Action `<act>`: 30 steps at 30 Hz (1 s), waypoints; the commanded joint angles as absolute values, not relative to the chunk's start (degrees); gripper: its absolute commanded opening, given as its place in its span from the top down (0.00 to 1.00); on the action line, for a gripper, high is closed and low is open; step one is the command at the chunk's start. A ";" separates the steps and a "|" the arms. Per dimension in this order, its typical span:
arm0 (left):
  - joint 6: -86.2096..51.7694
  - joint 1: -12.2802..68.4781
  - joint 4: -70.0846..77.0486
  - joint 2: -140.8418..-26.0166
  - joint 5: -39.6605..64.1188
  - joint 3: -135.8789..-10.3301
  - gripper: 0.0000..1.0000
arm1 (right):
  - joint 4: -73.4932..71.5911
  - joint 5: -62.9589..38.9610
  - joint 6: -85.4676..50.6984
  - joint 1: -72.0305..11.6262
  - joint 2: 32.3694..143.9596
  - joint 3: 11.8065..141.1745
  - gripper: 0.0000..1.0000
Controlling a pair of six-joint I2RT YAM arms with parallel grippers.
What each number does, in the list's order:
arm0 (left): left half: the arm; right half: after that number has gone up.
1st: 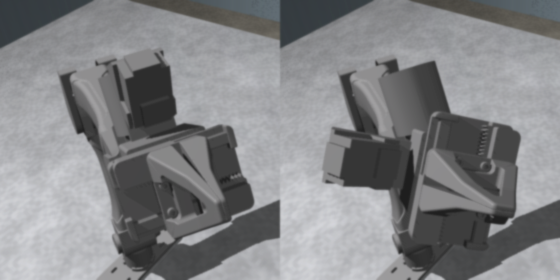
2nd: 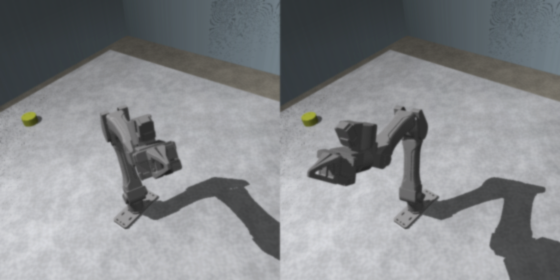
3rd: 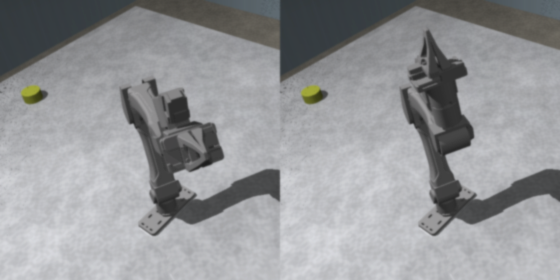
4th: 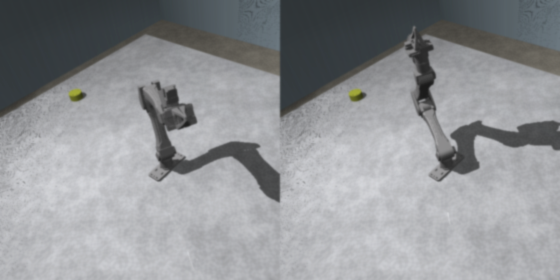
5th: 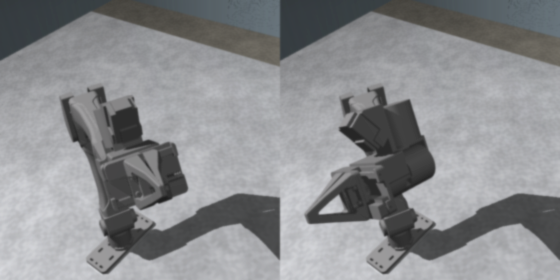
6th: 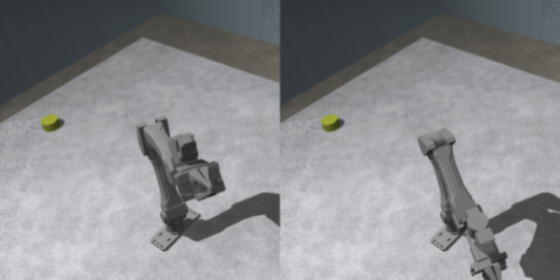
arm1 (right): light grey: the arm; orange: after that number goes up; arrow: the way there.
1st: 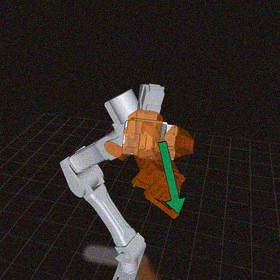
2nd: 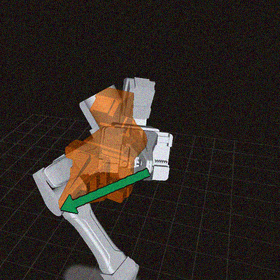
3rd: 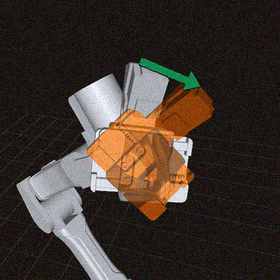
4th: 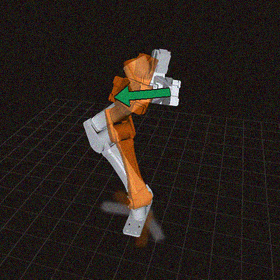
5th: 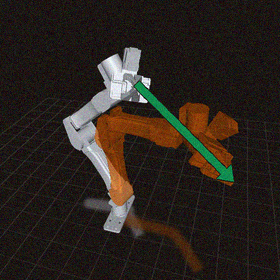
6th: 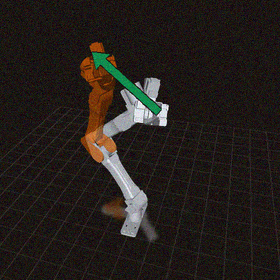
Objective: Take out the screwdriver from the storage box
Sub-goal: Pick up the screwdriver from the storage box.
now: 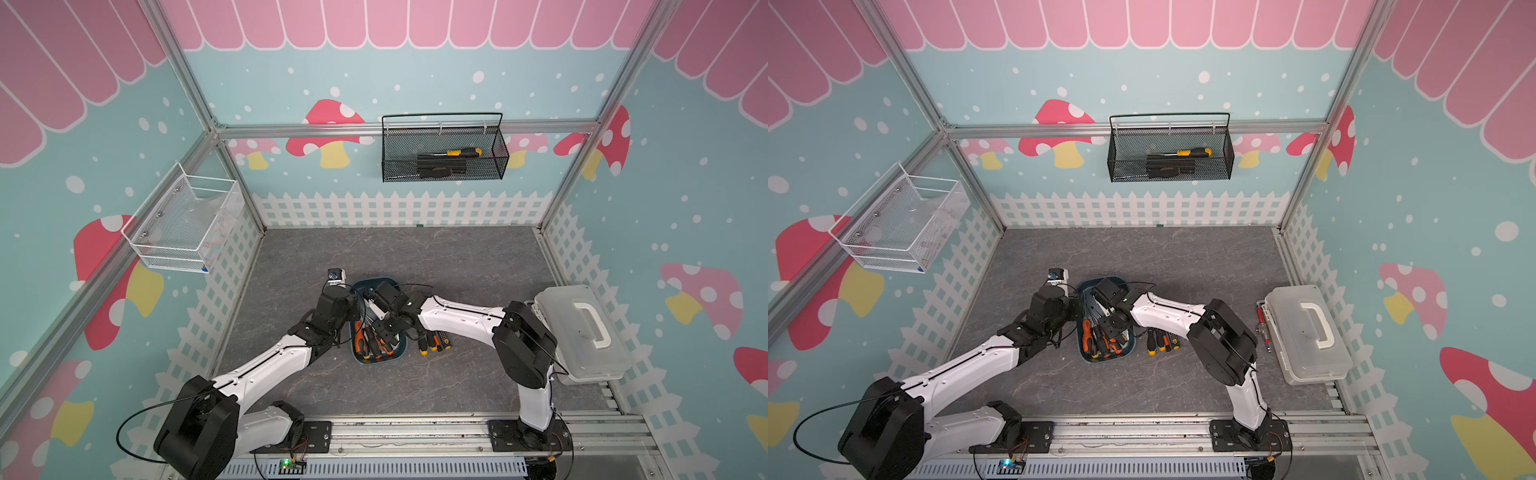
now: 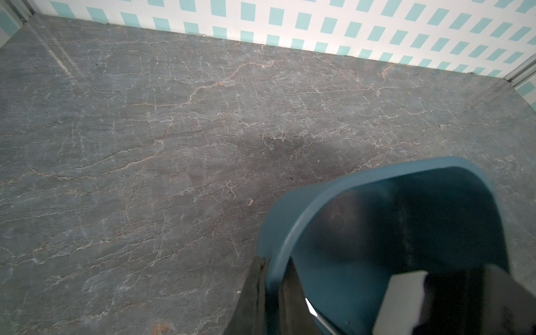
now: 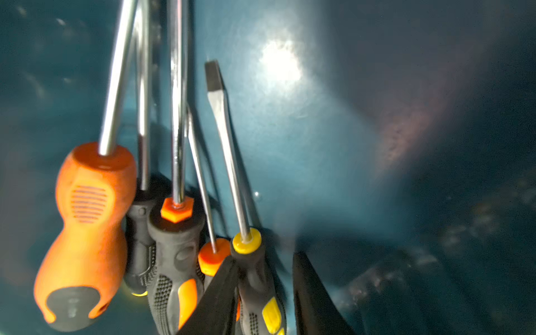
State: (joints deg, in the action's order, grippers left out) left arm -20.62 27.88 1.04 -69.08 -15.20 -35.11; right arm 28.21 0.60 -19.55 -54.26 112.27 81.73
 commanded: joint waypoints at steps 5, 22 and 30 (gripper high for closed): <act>-20.29 28.12 2.32 -66.73 -15.16 -34.98 1.00 | 31.88 2.59 -21.51 -52.28 115.58 82.88 0.66; -19.81 28.10 2.07 -66.10 -15.44 -34.89 1.00 | 27.42 -1.36 -25.82 -49.22 117.86 81.72 0.66; -19.79 28.04 2.29 -66.71 -15.20 -35.16 1.00 | 27.42 -0.75 -26.19 -49.04 117.59 81.47 0.76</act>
